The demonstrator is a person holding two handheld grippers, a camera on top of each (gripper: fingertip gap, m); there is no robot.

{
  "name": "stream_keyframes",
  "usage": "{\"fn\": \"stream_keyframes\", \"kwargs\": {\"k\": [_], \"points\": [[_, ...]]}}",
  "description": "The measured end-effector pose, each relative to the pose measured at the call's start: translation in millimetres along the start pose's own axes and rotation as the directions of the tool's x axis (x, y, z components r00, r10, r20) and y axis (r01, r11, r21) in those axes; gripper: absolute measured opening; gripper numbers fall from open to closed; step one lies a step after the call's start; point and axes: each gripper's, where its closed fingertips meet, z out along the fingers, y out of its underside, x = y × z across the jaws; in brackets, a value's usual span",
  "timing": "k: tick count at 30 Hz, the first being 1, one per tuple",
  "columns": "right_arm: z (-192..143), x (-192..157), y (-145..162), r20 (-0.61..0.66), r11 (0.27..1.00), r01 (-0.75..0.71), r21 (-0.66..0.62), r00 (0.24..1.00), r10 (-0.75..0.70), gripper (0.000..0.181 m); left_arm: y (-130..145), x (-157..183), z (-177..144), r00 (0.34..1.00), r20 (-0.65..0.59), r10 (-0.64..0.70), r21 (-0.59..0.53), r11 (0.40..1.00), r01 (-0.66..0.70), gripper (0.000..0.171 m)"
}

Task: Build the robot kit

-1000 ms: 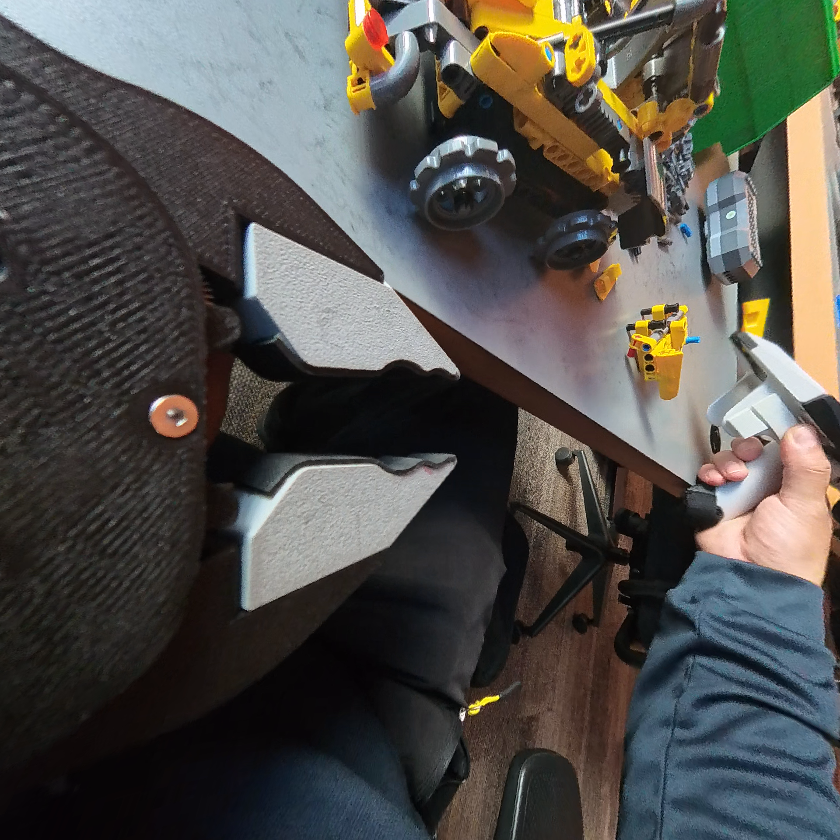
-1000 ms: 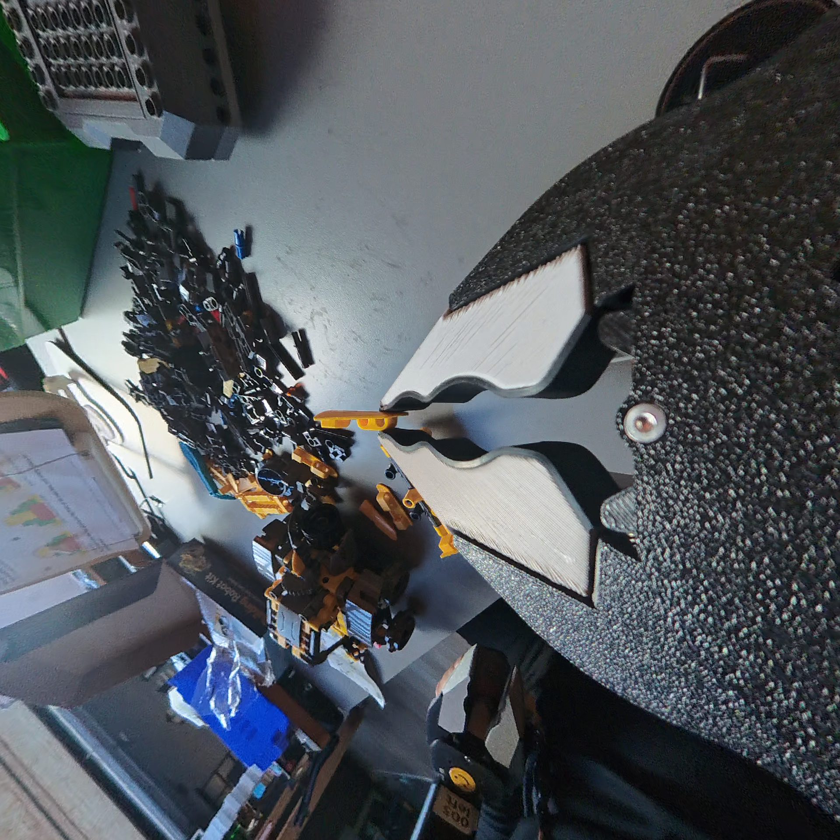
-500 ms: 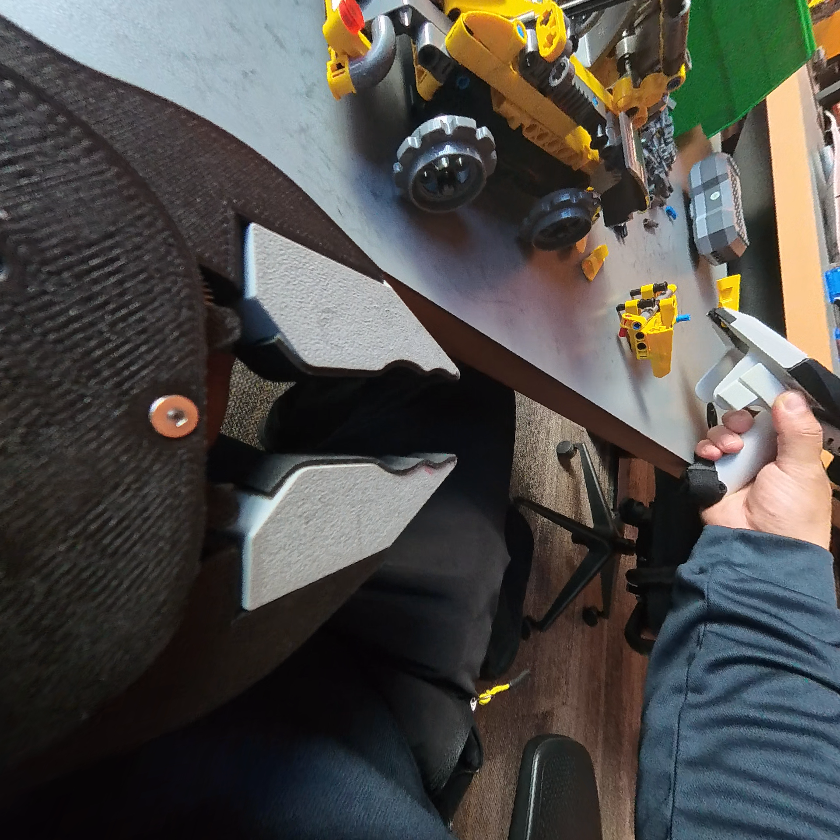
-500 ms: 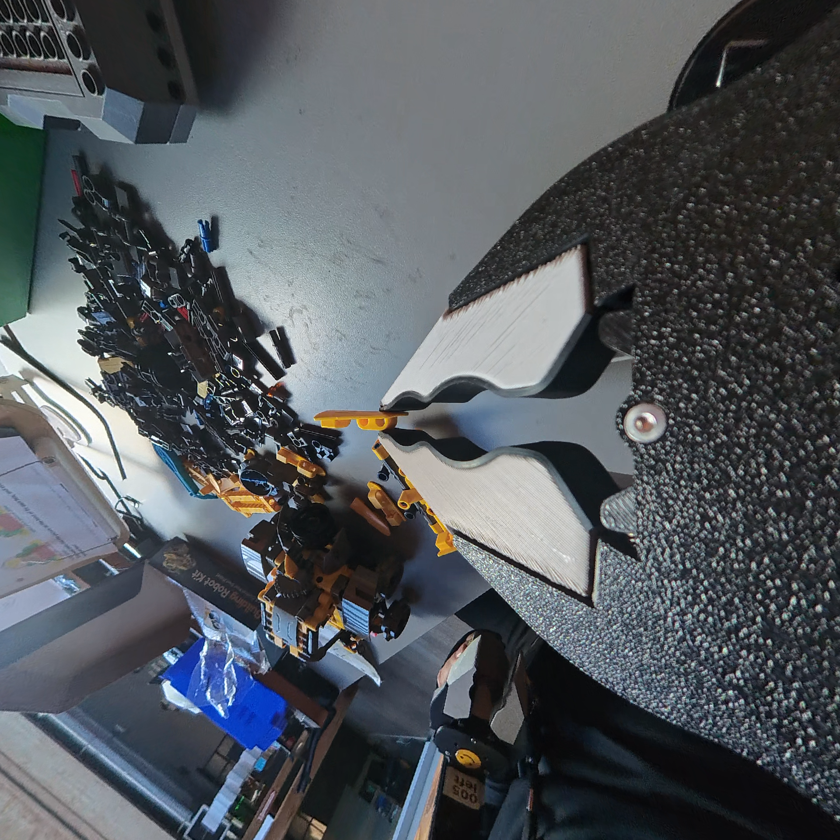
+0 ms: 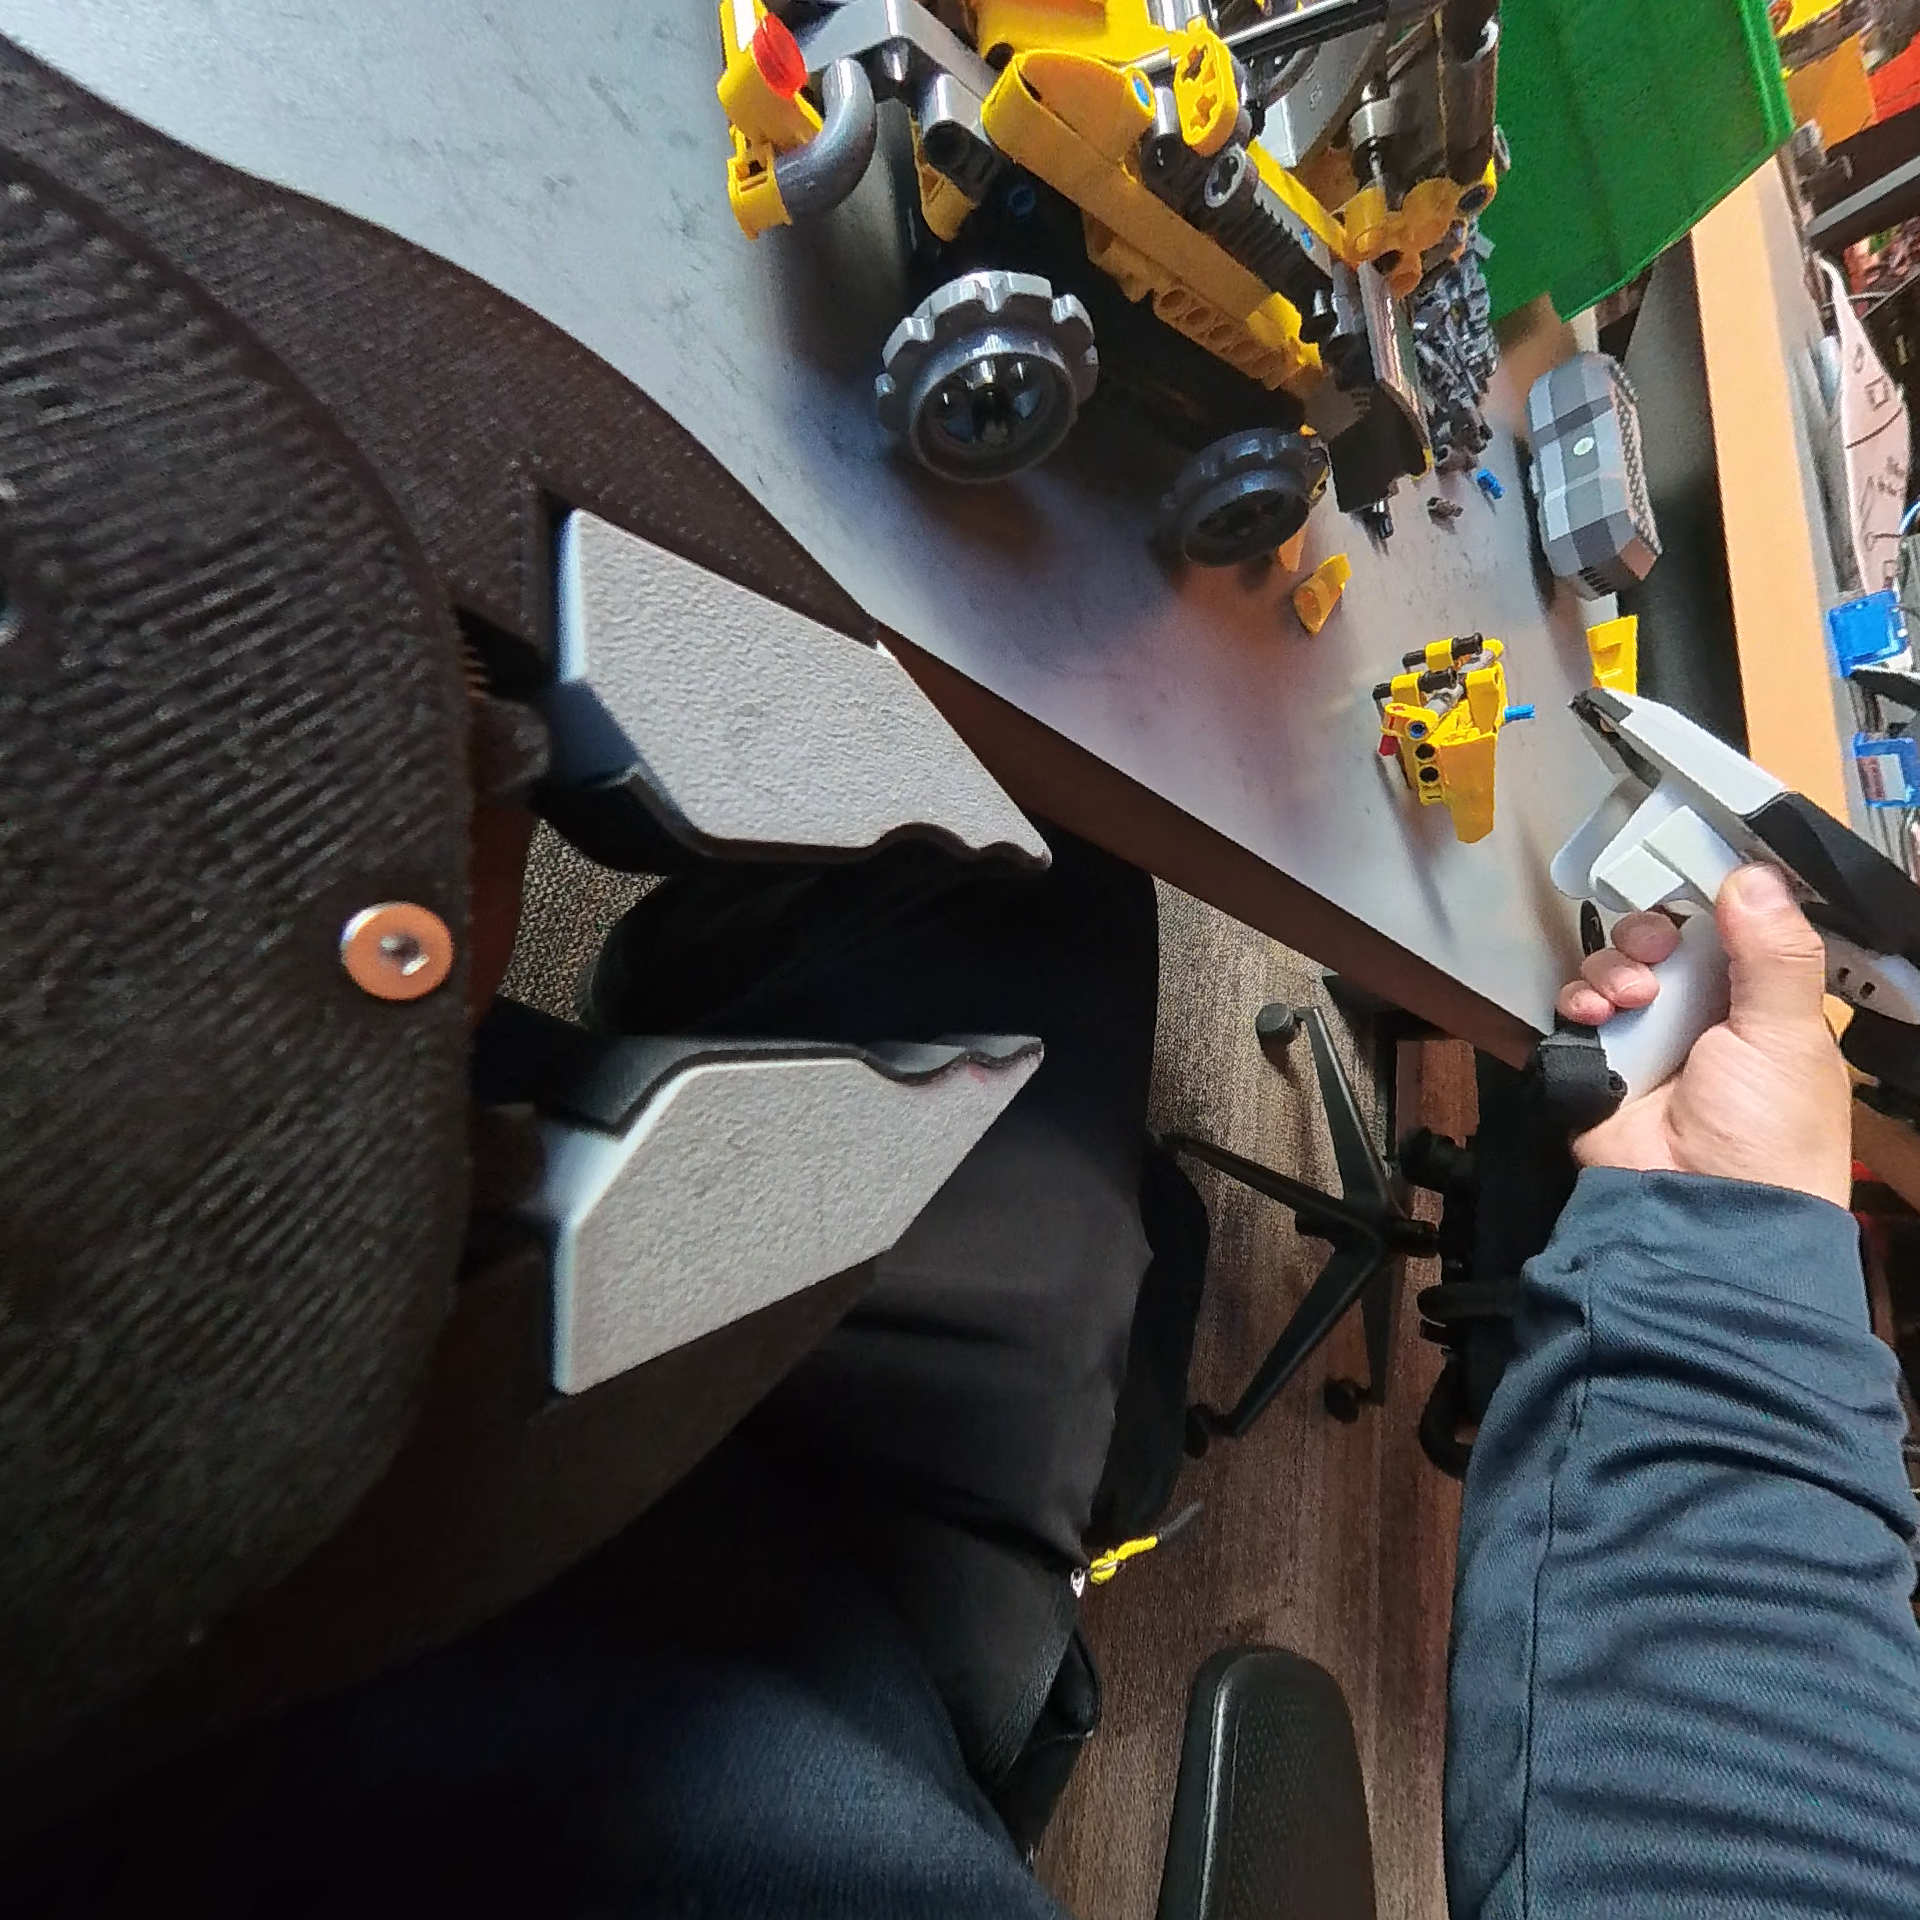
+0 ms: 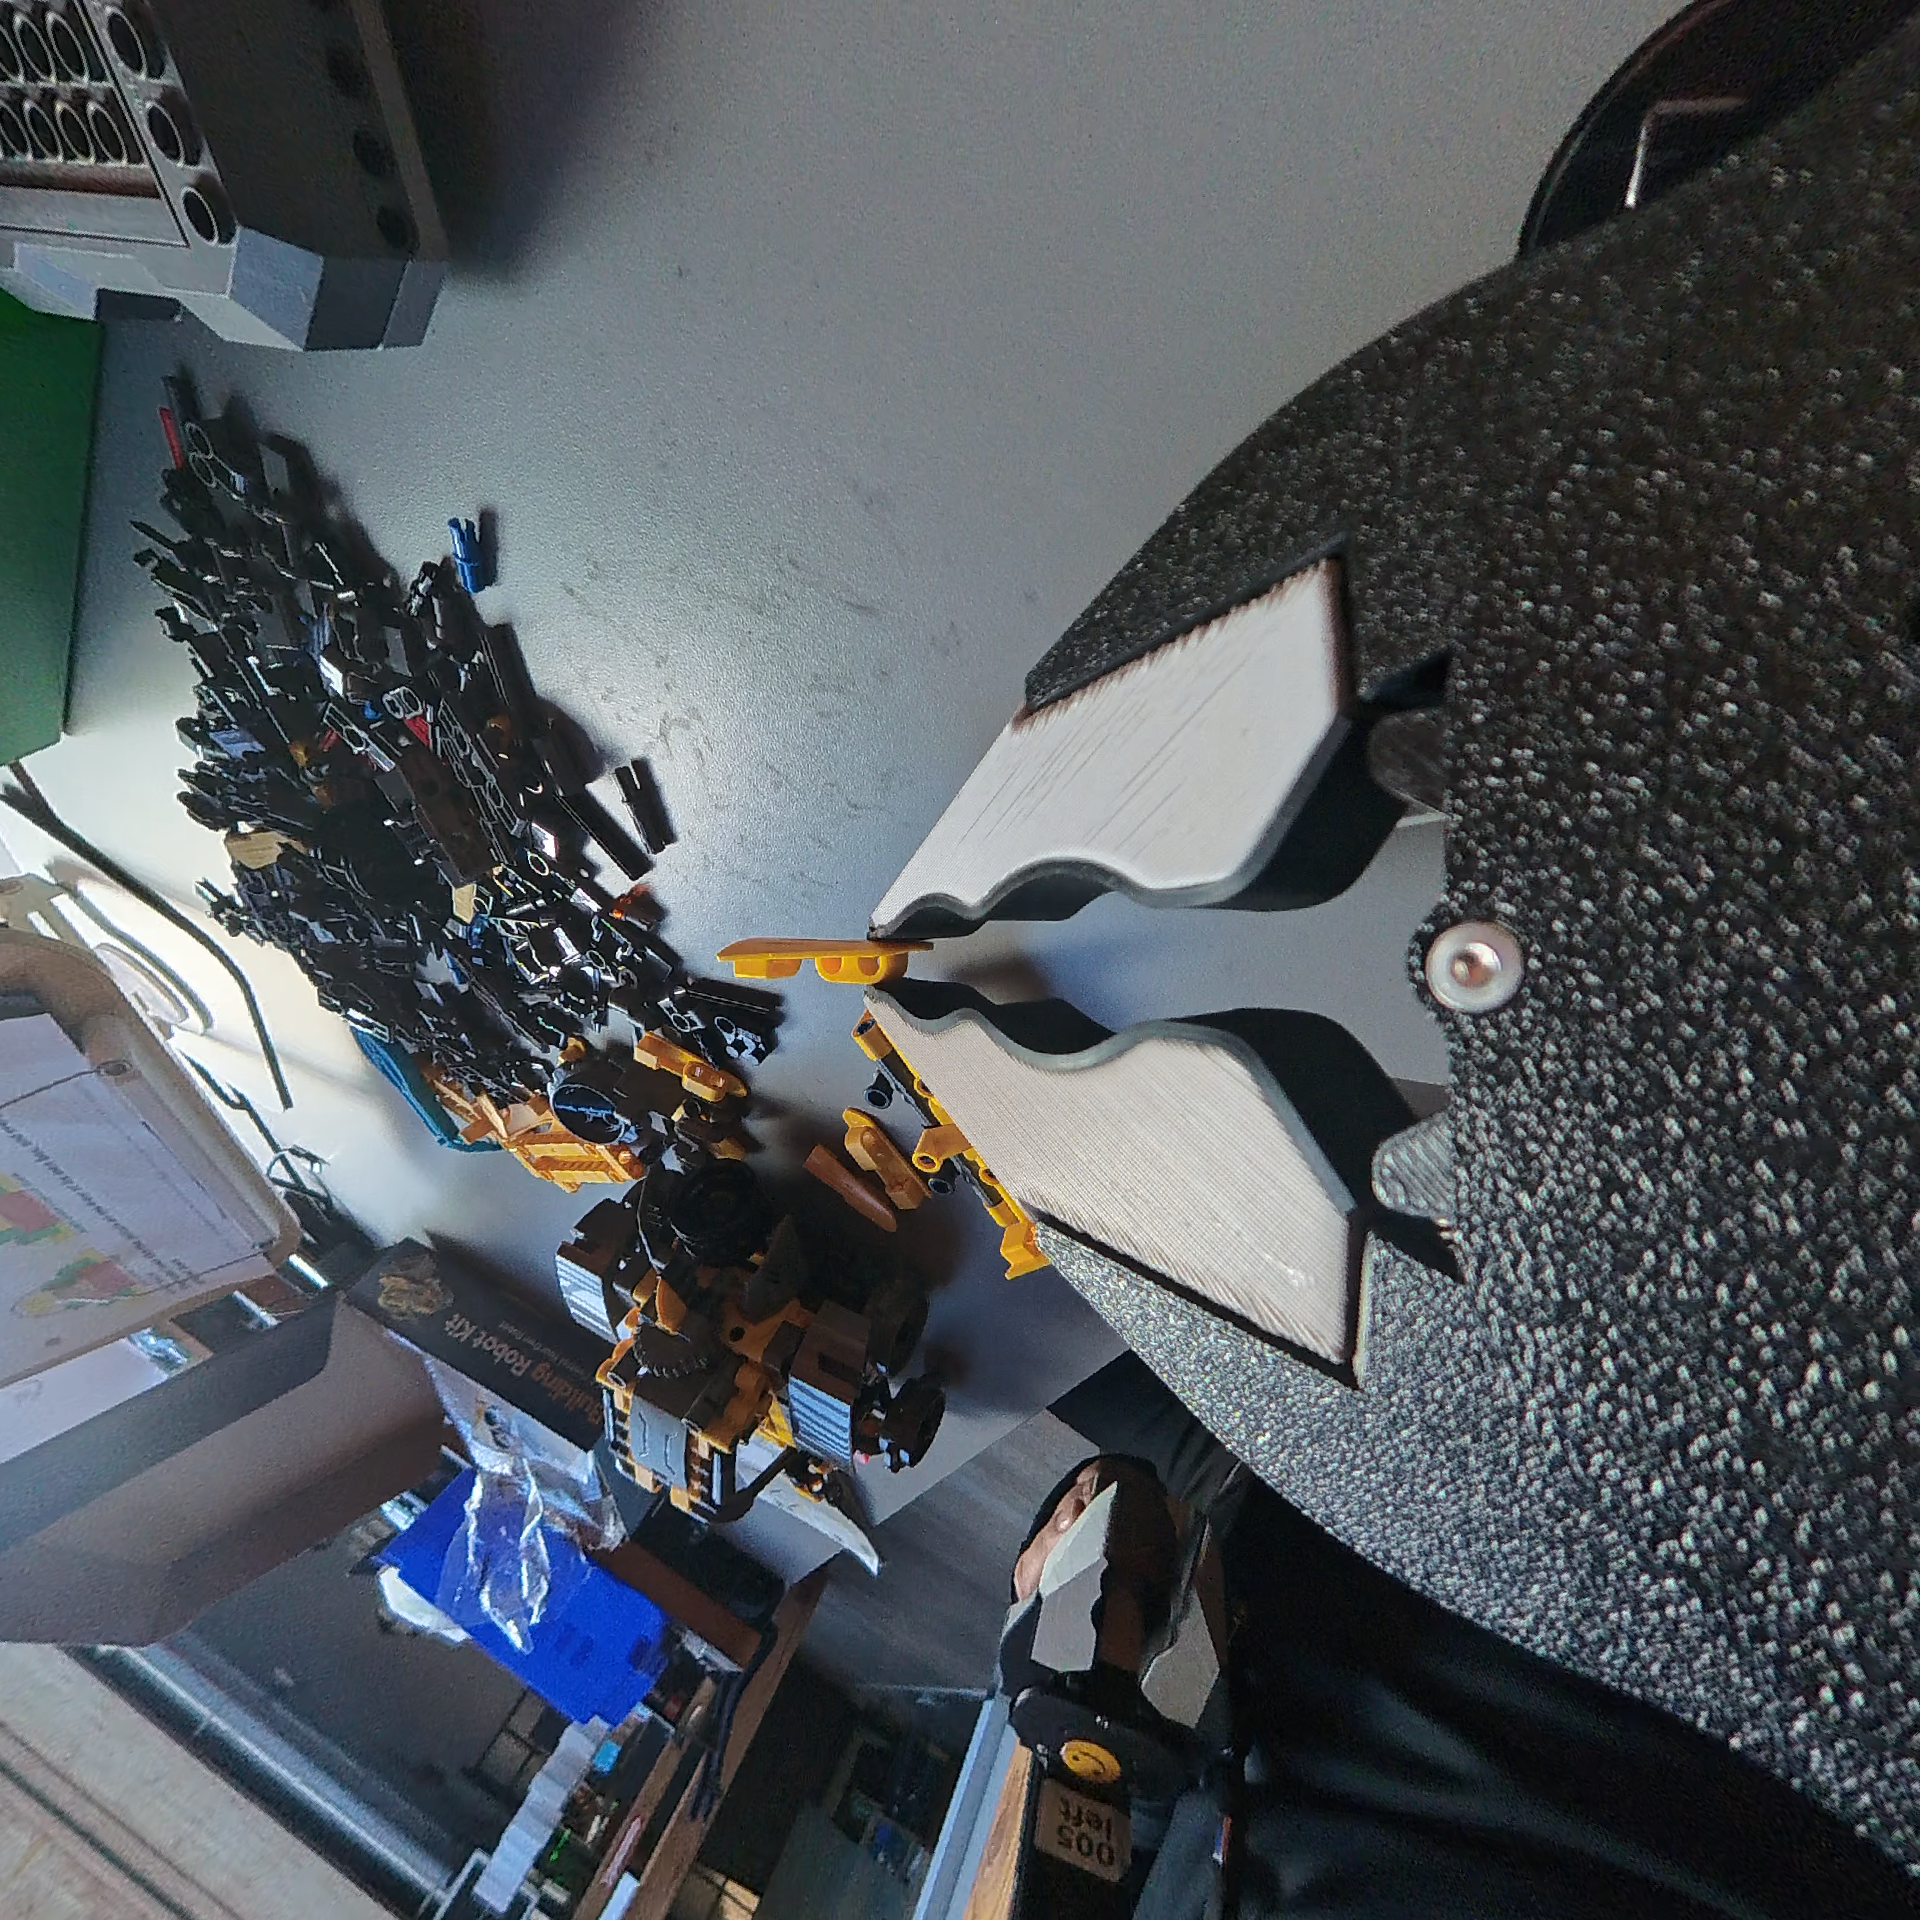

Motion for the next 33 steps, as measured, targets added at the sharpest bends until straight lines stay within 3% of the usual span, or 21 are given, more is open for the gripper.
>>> {"fn": "stream_keyframes", "kwargs": {"k": [29,33], "points": [[-1.5,-7.4,-1.0,0.028,0.999,0.05,0.021,0.998,-0.05,0.006,10.4,-2.9,5.3,1.0,0.008,0.007,-0.033,0.999,-0.007,0.028],[-3.3,-8.7,-3.3,0.032,0.998,0.058,0.039,0.998,-0.059,0.006,-1.1,-4.5,0.8,1.0,-0.007,0.0,0.005,1.0,0.0,0.03]]}}
